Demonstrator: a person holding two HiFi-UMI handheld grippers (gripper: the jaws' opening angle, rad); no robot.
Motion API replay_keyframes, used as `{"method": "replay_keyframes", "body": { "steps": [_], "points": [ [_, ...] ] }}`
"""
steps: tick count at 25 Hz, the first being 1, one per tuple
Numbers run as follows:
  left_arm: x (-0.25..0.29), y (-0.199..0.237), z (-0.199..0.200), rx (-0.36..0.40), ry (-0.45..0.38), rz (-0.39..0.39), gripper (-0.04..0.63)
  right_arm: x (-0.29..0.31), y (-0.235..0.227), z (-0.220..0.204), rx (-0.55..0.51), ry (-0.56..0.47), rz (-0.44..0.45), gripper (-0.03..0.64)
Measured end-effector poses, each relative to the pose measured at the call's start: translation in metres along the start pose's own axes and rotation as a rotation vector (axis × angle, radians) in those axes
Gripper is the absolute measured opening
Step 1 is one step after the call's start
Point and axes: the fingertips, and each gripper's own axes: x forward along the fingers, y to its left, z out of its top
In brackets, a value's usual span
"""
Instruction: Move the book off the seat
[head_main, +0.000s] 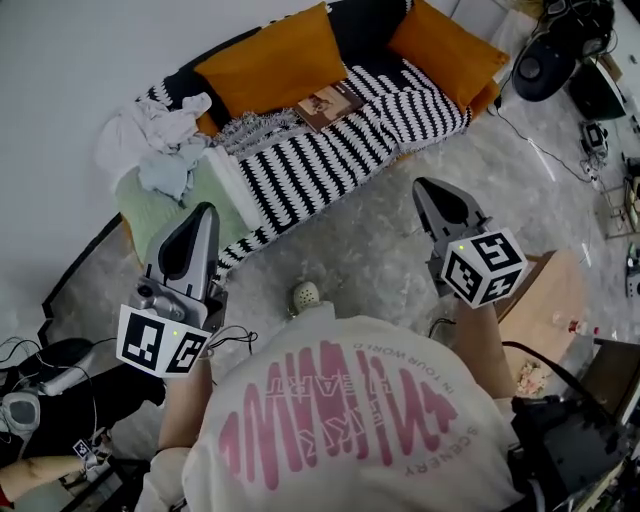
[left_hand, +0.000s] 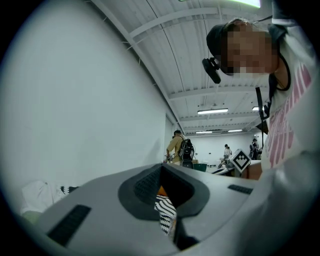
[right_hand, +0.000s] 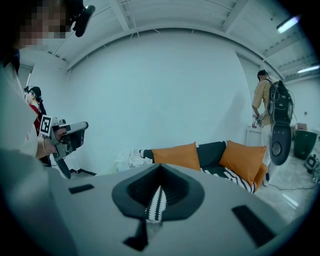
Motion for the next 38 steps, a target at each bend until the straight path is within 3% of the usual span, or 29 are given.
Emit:
{"method": "replay_keyframes", "body": {
  "steps": [8,16,21,30,38],
  "points": [
    [0.020,0.032,-0.006,-0.021,-0.004,-0.049,0.008,0.032,0.010,0.016,-0.026,-0.017,-0.017,0.006],
    [0.043,0.053,-0.011,-0.061,0.014,-0.144,0.008,0.057,0.011,0.020,-0.029,0.005,-0.049,0.006],
    [0.054,0.073,-0.014,-0.099,0.011,-0.130,0.008,0.069,0.006,0.022,-0.029,0.017,-0.066,0.006],
    [0.055,0.086,-0.035,-0.111,0.083,-0.128,0.008,0.092,0.007,0.018,-0.043,0.063,-0.051,0.006],
    [0.056,0.103,-0.035,-0.131,0.056,-0.068,0.008,0.115,0.001,0.020,-0.059,0.072,-0.029,0.006]
  ]
}}
